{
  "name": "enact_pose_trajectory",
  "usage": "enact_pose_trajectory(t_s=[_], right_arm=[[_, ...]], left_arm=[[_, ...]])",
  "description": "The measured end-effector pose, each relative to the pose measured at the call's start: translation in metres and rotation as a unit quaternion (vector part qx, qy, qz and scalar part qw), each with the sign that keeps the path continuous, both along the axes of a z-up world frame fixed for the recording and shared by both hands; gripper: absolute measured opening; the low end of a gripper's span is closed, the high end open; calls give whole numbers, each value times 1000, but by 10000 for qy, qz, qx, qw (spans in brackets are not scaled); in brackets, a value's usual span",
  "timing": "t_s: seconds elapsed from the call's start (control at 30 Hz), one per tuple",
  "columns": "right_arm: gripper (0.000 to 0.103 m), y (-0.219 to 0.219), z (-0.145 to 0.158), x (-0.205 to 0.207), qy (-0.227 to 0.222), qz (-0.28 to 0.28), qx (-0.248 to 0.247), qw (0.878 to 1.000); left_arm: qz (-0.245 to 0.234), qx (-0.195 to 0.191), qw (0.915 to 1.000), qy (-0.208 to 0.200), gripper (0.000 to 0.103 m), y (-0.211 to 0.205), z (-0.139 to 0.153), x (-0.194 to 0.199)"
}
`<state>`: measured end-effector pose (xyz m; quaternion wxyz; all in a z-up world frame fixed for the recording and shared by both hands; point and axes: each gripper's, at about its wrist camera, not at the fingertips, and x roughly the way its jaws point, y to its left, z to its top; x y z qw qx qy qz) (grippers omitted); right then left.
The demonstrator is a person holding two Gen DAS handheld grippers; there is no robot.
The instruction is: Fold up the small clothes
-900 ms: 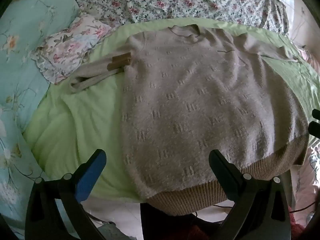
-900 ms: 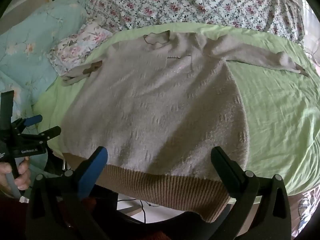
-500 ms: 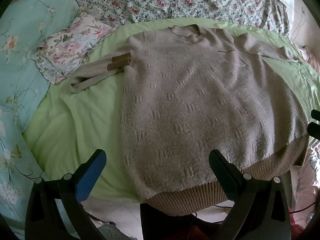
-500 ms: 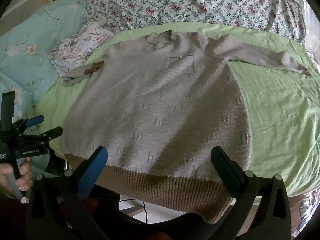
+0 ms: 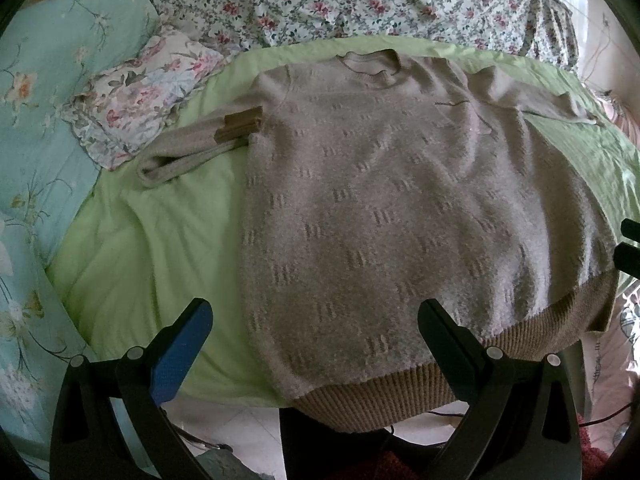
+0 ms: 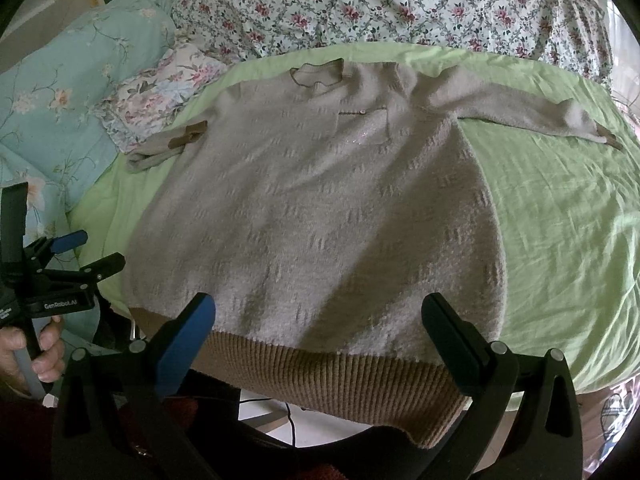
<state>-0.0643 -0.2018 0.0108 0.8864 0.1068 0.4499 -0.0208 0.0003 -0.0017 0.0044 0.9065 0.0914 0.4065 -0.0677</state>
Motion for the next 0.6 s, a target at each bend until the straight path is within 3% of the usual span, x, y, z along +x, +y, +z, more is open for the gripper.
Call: enact_pose_trajectory(t_s=[0.1, 0.17, 0.37, 0.6], right_arm=[[103, -1, 0, 0, 3, -15, 72, 10000], [103, 0, -1, 1, 33, -16, 126, 9999], [103, -5, -5, 7, 156, -65, 220, 9996], [103, -27, -4, 18, -59, -260, 194, 9995]], left_arm=[[10, 21, 10000, 40, 103, 0, 1, 2], [12, 163, 9993, 348, 103, 0, -2, 5], [13, 271, 9988, 396, 103, -1, -6, 13], [17, 232, 9987, 460, 103, -1, -11, 32]])
